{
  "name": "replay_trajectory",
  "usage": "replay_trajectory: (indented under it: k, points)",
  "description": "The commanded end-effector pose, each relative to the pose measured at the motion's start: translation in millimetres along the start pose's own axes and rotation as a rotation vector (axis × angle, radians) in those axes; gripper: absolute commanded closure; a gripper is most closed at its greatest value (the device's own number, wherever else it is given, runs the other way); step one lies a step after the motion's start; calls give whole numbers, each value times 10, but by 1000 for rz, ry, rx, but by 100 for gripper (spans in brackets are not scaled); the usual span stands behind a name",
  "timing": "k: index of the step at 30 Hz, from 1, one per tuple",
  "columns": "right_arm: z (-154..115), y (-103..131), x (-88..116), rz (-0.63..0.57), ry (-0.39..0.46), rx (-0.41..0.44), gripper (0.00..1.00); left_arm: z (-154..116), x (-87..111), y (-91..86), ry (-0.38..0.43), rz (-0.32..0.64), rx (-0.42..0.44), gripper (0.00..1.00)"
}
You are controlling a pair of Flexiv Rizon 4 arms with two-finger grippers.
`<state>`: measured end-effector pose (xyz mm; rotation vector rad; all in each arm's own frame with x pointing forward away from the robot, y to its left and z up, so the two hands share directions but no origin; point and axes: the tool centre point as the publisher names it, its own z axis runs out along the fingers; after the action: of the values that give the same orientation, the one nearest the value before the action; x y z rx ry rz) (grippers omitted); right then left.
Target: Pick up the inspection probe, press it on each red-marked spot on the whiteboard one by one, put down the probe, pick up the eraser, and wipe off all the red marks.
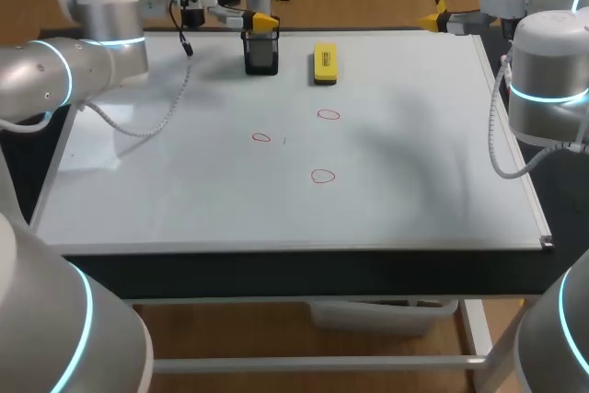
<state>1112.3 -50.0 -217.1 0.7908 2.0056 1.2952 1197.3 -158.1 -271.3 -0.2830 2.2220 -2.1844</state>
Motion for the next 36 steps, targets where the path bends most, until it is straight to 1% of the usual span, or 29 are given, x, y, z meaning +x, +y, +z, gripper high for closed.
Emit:
replay_trajectory:
  k: [1,10,19,29,32,34,35,36]
  points:
    - [2,0,-4,0,1,1,0,44,-61,30,5,-5,3,0]
    - [2,0,-4,0,1,1,0,72,-95,62,4,-11,-2,0]
    - [2,0,-4,0,1,1,0,25,-162,97,0,-13,-8,0]
    - [2,0,-4,0,1,1,0,20,-186,132,6,-18,-19,0]
    - [2,0,-4,0,1,1,0,21,-177,148,9,-25,-20,11]
    - [2,0,-4,0,1,1,0,25,-167,161,14,-27,-22,21]
    - [2,0,-4,0,1,1,0,26,-165,163,16,-28,-23,35]
    - [2,0,-4,0,1,1,0,26,-165,165,17,-28,-24,52]
